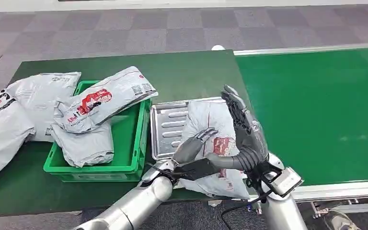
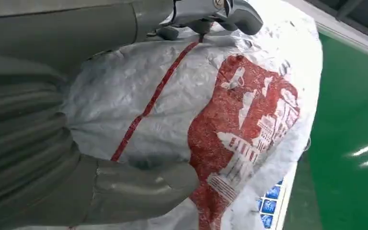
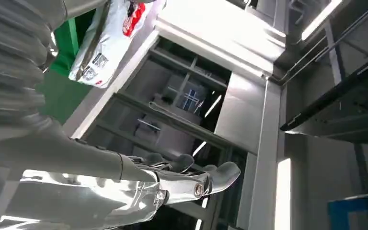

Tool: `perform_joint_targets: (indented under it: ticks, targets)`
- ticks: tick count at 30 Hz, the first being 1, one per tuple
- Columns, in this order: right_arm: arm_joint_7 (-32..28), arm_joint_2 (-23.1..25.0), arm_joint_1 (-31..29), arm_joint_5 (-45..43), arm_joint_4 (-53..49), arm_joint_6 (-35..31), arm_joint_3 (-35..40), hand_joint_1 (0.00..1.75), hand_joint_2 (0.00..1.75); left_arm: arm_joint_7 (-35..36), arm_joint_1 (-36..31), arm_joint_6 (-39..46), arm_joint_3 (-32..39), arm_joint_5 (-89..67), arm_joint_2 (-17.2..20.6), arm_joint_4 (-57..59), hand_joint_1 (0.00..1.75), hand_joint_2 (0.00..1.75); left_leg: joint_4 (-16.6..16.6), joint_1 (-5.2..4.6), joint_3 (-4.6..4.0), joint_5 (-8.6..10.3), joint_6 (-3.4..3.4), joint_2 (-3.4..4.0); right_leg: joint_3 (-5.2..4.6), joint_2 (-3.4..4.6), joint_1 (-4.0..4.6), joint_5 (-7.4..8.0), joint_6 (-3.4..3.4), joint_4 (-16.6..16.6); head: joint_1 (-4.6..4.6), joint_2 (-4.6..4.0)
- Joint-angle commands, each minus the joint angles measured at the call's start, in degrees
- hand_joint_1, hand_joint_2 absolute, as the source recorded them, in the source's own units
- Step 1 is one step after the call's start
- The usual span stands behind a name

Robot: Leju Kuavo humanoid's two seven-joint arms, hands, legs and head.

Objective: Moved the parcel from conveyor to table for the left to box.

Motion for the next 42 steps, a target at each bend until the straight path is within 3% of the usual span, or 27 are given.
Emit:
perform_joint_targets:
  ticks: [1,3,4,5,14,23,31,35,36,38,42]
  targets:
    - [0.3,1.8,-1.0,-1.8,1.7,3.6,-3.5,0.0,1.75,0.7,-2.9,-0.5,-6.8,0.8,0.9,8.8,0.0,1.75,-0.1,0.07,0.23,-0.02,-0.02,0.07,0.24,0.11,0.07,0.04,-0.04,-0.2,0.0,0.0]
    - [0.3,2.1,-1.2,-1.3,2.0,4.1,-3.9,0.0,1.75,0.7,-2.6,-1.2,-6.3,1.2,0.9,9.1,0.0,1.75,-0.1,0.02,0.15,-0.01,-0.01,0.06,0.15,0.08,0.01,0.03,-0.02,-0.1,0.0,-0.02]
    - [0.3,2.3,-1.2,-1.2,2.0,4.3,-4.0,0.0,1.75,0.5,-2.5,-1.1,-6.2,1.2,0.9,9.2,0.12,1.75,-0.1,0.06,0.23,-0.01,-0.02,0.08,0.25,0.11,0.05,0.05,-0.04,-0.2,0.0,0.0]
    - [0.3,2.4,-1.2,-1.3,2.2,4.5,-4.2,0.0,1.75,0.1,-2.4,-0.3,-5.8,1.3,0.9,9.1,1.75,1.75,-0.1,0.05,0.2,-0.01,-0.01,0.06,0.23,0.08,0.05,0.03,-0.04,-0.1,0.0,0.0]
    - [0.3,3.3,-1.4,-0.7,2.7,5.8,-5.2,0.0,1.75,-3.8,-1.9,3.1,-1.6,-0.3,0.9,7.6,1.75,1.75,-0.1,0.05,0.25,0.0,-0.01,0.09,0.3,0.1,0.05,0.05,-0.04,-0.2,0.0,-0.02]
    - [0.3,3.4,-2.2,-0.8,3.6,5.5,-5.0,0.0,1.75,-14.3,0.3,9.2,7.5,1.0,1.8,1.5,1.75,1.75,-0.1,0.07,0.28,-0.03,-0.01,0.15,0.31,0.17,0.07,0.04,-0.06,-0.2,0.0,0.0]
    - [0.3,3.3,-2.2,-0.9,3.7,5.3,-5.0,0.0,1.75,-14.5,0.2,9.3,8.0,1.2,2.0,1.1,1.75,1.75,-0.1,0.04,0.13,-0.01,0.01,0.1,0.16,0.11,0.04,0.03,-0.03,-0.1,0.0,-0.02]
    - [0.3,2.7,-2.4,-1.6,4.1,4.3,-4.1,0.0,1.75,-22.3,2.4,14.3,13.2,4.8,3.4,-5.8,1.75,1.75,0.0,0.04,0.11,-0.02,0.01,0.16,0.13,0.16,0.04,0.04,-0.03,-0.1,0.0,0.0]
    - [0.3,2.7,-2.4,-1.6,4.4,3.7,-3.8,0.0,1.75,-23.7,4.4,18.2,13.2,4.2,5.4,-13.3,1.75,1.75,-0.1,0.06,0.2,-0.03,0.0,0.21,0.21,0.23,0.07,0.06,-0.05,-0.2,0.0,-0.02]
    - [0.3,2.4,-2.2,-2.4,4.1,3.2,-3.8,0.0,1.75,-23.7,7.2,22.8,13.6,7.5,9.2,-26.2,1.75,1.75,-0.1,0.06,0.15,-0.05,-0.01,0.28,0.13,0.3,0.06,0.06,-0.06,-0.1,0.0,-0.02]
    - [0.3,0.7,-1.1,-3.5,3.0,2.3,-3.9,0.0,1.75,-23.7,9.9,24.1,20.1,6.7,12.2,-36.3,1.75,1.75,0.0,0.06,0.04,-0.03,-0.01,0.24,0.01,0.25,0.06,0.04,-0.05,0.0,0.0,-0.02]
